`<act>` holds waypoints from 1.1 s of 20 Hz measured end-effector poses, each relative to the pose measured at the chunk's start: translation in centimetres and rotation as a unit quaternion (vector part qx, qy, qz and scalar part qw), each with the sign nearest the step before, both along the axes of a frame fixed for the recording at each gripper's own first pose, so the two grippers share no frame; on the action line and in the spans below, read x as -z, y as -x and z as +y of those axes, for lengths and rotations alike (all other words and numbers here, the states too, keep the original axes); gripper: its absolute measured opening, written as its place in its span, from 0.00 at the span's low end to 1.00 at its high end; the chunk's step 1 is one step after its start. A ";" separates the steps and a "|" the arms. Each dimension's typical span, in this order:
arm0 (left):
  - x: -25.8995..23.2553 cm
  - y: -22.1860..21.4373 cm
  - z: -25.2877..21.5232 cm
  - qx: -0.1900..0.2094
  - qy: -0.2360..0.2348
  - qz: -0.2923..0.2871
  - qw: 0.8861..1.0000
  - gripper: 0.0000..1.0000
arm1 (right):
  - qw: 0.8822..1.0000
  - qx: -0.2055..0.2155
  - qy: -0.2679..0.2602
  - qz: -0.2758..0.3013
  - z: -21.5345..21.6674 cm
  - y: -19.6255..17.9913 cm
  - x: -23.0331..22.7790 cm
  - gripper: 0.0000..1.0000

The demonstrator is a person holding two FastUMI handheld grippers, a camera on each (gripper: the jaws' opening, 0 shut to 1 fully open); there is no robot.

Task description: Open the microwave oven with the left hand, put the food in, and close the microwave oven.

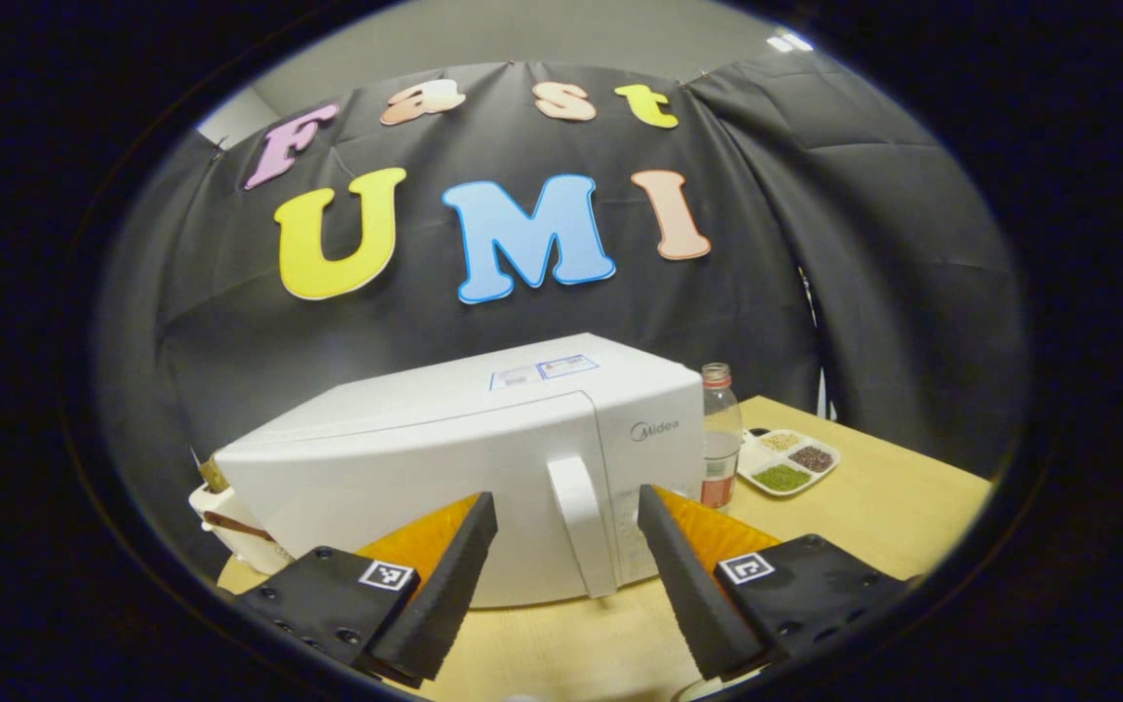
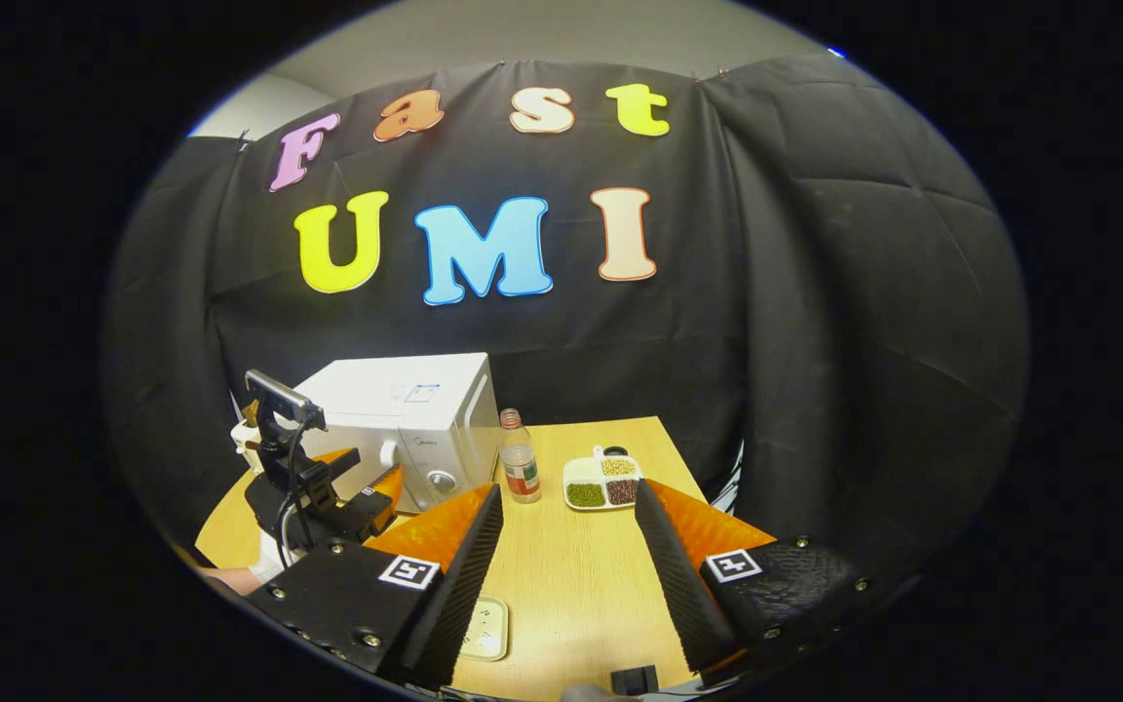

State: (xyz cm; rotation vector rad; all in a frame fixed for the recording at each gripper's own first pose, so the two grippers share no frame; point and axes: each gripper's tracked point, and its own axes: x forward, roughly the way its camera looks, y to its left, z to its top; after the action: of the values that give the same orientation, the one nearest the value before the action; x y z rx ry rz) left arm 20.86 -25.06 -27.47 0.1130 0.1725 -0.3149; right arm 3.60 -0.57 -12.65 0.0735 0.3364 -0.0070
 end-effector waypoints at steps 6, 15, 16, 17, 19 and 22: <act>-12.0 7.2 2.6 -0.004 0.050 -0.036 0.998 1.00 | 0.998 -0.037 0.002 -0.056 1.5 -1.2 -4.0 0.84; -24.8 12.4 13.4 -0.049 0.079 -0.079 0.993 1.00 | 0.991 -0.014 0.029 -0.129 0.1 -2.3 -10.4 0.84; -25.1 12.7 14.2 -0.056 0.081 -0.081 0.992 0.97 | 0.991 -0.011 0.030 -0.133 -0.2 -2.2 -10.8 0.84; -25.4 13.0 15.2 -0.064 0.081 -0.080 0.991 1.00 | 0.990 -0.007 0.033 -0.136 -0.5 -2.1 -11.1 0.84; -25.4 13.6 16.3 -0.071 0.069 -0.078 0.992 0.97 | 0.990 0.000 0.029 -0.139 -0.7 -1.9 -11.4 0.84; -25.8 14.0 17.0 -0.073 0.067 -0.081 0.992 1.00 | 0.990 0.008 0.016 -0.143 -0.8 -1.4 -11.8 0.84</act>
State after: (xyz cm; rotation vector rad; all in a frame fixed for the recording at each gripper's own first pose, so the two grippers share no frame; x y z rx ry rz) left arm 6.90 -8.06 -1.66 -0.0073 -0.0014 -0.1693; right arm 5.04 -1.38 -0.89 0.0450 0.0481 -0.0178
